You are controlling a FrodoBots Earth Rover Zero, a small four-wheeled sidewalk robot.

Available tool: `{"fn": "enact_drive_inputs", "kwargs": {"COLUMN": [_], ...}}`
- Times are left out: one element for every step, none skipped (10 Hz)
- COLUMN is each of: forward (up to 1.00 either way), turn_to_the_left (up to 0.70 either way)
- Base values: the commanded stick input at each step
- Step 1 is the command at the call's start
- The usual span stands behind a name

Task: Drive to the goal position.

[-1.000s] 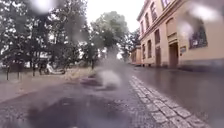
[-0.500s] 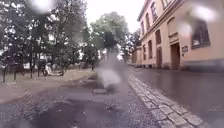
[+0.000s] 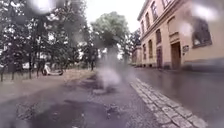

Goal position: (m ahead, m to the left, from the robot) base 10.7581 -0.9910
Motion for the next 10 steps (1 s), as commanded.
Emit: {"fn": "enact_drive_inputs", "kwargs": {"forward": [0.70, 0.70, 0.70, 0.70, 0.70, 0.70, 0.70, 0.70, 0.70, 0.70], "turn_to_the_left": [0.00, 0.00, 0.00, 0.00, -0.02, -0.04, -0.06, -0.08, -0.10, -0.11]}}
